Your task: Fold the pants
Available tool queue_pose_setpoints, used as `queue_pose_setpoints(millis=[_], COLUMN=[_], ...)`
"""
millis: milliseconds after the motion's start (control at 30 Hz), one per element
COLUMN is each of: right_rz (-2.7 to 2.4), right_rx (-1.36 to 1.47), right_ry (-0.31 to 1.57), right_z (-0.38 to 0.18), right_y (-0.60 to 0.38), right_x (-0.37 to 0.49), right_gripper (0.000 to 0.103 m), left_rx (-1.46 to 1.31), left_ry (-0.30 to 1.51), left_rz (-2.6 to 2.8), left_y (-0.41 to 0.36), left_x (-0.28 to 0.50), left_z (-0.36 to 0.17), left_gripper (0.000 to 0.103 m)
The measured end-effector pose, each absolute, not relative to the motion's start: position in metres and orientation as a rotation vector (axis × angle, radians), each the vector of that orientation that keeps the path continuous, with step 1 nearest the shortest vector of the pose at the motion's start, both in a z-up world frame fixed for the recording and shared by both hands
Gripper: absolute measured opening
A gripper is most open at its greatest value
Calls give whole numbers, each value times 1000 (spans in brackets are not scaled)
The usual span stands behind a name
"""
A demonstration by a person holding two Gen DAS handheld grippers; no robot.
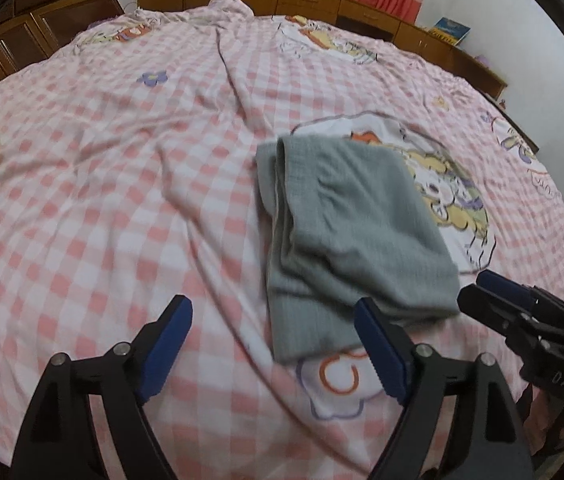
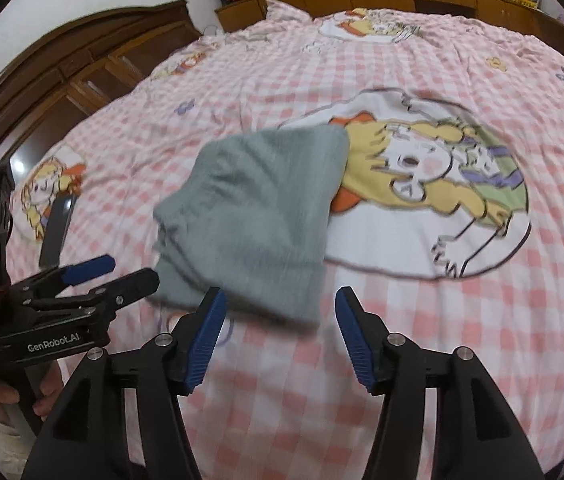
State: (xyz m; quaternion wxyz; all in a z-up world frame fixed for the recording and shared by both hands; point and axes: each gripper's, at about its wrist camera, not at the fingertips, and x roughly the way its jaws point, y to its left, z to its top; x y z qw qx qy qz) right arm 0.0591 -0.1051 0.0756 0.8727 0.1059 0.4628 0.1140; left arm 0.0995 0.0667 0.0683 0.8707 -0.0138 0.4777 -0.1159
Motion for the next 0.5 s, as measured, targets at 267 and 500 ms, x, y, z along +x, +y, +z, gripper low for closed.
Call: queue_pose_setpoints(millis=[267,500], right_rz=[212,171], right_rx=[157,120], right_ry=[1075,1083], right_z=[39,30], right_y=[-87,-79], right_x=[53,51], right_gripper=[58,61], left_rx=[-23,45], left_ry=[1052,1035], left_rz=[-202,-172], left_y=[71,64], left_x=[81,72], left_z=[40,20], left_gripper=[88,96])
